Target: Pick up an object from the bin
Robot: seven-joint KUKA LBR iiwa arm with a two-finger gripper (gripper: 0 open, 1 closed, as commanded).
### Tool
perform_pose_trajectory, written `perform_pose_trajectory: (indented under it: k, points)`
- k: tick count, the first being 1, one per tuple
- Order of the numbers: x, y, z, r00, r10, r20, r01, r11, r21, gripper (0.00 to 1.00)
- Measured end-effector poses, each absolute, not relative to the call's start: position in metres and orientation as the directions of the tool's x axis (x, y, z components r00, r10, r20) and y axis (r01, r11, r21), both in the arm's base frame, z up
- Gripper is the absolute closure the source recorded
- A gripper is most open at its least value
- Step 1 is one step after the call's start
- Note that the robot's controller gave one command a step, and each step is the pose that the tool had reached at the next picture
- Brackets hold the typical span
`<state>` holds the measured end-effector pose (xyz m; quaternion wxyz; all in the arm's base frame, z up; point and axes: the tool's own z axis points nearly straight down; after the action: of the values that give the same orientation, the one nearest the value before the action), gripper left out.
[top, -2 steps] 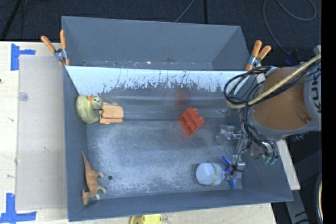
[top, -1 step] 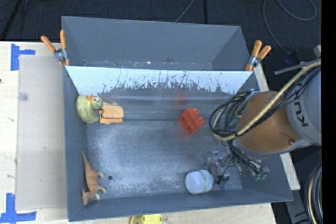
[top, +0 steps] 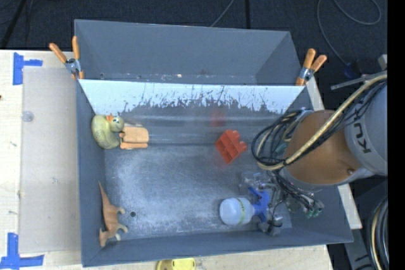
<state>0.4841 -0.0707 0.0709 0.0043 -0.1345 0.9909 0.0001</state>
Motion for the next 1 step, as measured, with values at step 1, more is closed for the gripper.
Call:
perform_pose_trajectory:
  k: [1]
  points:
    - [0.4812, -0.0704, 0.0694, -0.963, -0.271, 0.002, -0.271, 0.963, 0.002, 1.0]
